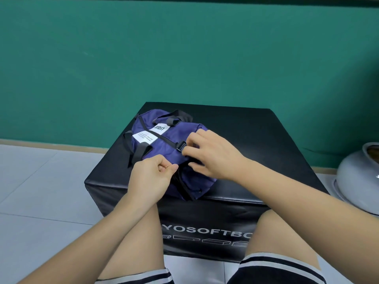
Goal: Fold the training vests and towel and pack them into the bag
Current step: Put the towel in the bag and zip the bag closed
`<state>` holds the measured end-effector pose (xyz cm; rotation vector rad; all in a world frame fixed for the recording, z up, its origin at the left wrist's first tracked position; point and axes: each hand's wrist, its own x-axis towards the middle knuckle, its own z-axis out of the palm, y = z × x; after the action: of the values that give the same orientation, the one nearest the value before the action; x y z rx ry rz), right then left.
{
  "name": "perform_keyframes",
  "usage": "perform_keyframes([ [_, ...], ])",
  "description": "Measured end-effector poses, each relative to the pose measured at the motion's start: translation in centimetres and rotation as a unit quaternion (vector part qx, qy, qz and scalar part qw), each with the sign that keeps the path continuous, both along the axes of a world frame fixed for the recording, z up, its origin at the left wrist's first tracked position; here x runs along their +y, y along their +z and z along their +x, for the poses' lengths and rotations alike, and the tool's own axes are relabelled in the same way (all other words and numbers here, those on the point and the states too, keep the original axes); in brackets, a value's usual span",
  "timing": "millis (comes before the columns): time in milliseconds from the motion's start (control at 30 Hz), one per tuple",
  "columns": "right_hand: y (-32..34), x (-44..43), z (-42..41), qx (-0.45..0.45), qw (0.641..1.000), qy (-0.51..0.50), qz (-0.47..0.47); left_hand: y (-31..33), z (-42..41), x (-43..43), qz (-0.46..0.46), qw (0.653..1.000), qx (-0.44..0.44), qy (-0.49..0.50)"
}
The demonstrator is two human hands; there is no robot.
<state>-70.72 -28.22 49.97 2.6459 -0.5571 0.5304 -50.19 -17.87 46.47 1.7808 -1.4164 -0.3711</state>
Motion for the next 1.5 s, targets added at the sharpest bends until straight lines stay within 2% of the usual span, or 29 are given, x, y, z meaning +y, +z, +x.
perform_keyframes([
  [133,-0.2,0.4,1.0,0.036,0.998,0.036,-0.031,-0.4,-0.2,0.4,-0.004,0.999,0.037,0.016],
  [367,-0.7,-0.3,1.8,0.079,0.991,0.040,-0.097,-1.1,-1.0,0.5,-0.007,0.993,0.109,0.034],
  [567,0.2,-1.0,1.1,0.073,0.992,0.048,-0.091,-1.9,-1.4,0.7,-0.001,0.989,0.140,0.052],
  [800,1.4,-2.5,-0.7,0.046,0.997,0.001,-0.065,-5.2,-1.9,0.2,0.072,0.974,0.212,0.034],
  [967,2.3,-3.1,-2.0,0.037,0.997,-0.038,-0.063,-7.7,-3.4,-0.3,0.139,0.942,0.305,-0.002],
  [1133,2.7,-3.5,-3.5,0.028,0.996,-0.066,-0.050,-9.9,-4.7,-0.6,0.201,0.921,0.333,-0.005],
  [1233,2.2,-3.3,-3.8,0.030,0.996,-0.068,-0.039,-10.3,-5.3,-1.1,0.221,0.918,0.330,-0.014],
  [1367,1.7,-3.1,-4.7,0.022,0.996,-0.078,-0.028,-9.6,-5.0,-0.9,0.203,0.947,0.241,-0.056],
  [1500,1.2,-3.3,-6.5,0.021,0.996,-0.085,-0.035,-7.7,-1.6,-1.6,0.160,0.969,0.188,-0.026],
])
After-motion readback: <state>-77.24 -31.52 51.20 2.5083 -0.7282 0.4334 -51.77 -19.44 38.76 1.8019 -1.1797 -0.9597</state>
